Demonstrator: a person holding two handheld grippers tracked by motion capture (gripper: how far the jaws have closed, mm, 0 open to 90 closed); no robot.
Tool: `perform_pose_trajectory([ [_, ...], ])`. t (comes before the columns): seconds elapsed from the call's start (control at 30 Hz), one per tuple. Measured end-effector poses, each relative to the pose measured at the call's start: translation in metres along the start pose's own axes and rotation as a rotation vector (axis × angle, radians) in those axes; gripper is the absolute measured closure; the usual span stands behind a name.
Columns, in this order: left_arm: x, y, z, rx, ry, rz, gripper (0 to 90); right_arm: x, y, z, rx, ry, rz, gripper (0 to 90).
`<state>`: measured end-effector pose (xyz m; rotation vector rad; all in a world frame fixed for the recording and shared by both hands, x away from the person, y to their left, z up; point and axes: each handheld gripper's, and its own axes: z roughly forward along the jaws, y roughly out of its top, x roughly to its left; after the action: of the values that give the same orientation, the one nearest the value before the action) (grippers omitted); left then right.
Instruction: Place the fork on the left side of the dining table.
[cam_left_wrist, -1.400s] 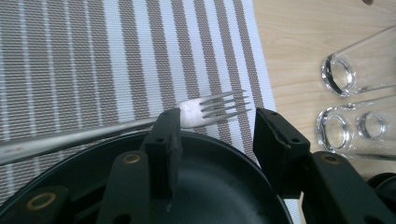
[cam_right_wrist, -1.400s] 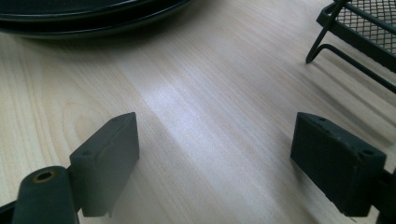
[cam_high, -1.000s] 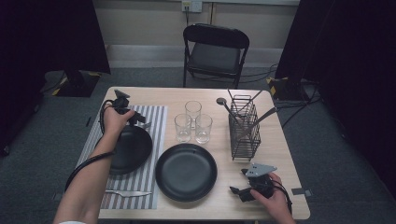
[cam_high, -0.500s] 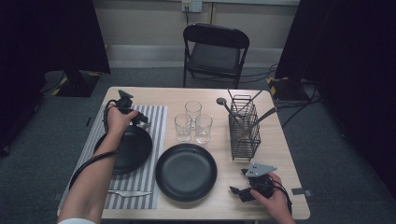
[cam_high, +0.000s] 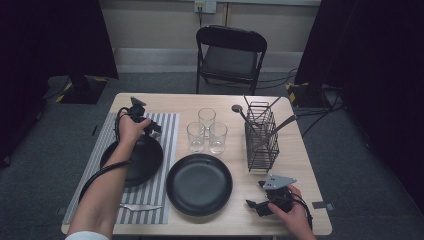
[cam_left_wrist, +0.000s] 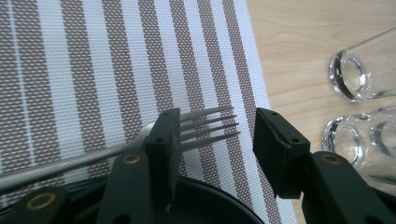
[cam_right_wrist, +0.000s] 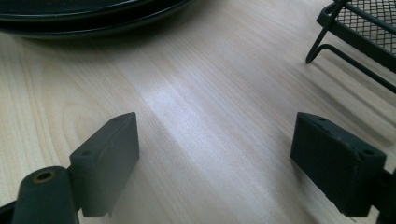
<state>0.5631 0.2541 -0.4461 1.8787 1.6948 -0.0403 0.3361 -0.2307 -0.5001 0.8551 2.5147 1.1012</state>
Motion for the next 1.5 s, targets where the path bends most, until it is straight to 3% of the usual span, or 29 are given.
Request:
perform_pose_trajectory([
  [0.27,-0.005,0.002,0.01,0.005,0.0,0.021,52.2,0.0,0.0,0.0,0.0,0.0,-0.001,14.6],
  [0.3,-0.007,0.003,0.011,0.0,-0.007,0.005,52.2,0.0,0.0,0.0,0.0,0.0,0.001,14.5],
  [0.67,-0.013,0.008,0.022,0.002,-0.004,0.018,51.6,0.0,0.0,0.0,0.002,-0.001,0.002,14.5],
  [0.9,-0.014,0.012,0.023,-0.02,0.003,0.03,51.0,0.0,0.0,0.0,0.001,-0.001,0.0,14.5],
  [1.0,-0.016,0.013,0.025,-0.024,-0.003,0.015,50.2,0.0,0.0,0.0,0.0,0.0,0.001,14.5],
  [1.03,-0.015,0.013,0.025,-0.02,-0.007,0.032,50.0,0.0,0.0,0.0,0.001,-0.002,0.0,14.5],
  [1.5,-0.017,0.012,0.019,-0.007,-0.009,0.023,51.9,0.0,0.0,0.0,0.0,0.0,0.0,14.5],
])
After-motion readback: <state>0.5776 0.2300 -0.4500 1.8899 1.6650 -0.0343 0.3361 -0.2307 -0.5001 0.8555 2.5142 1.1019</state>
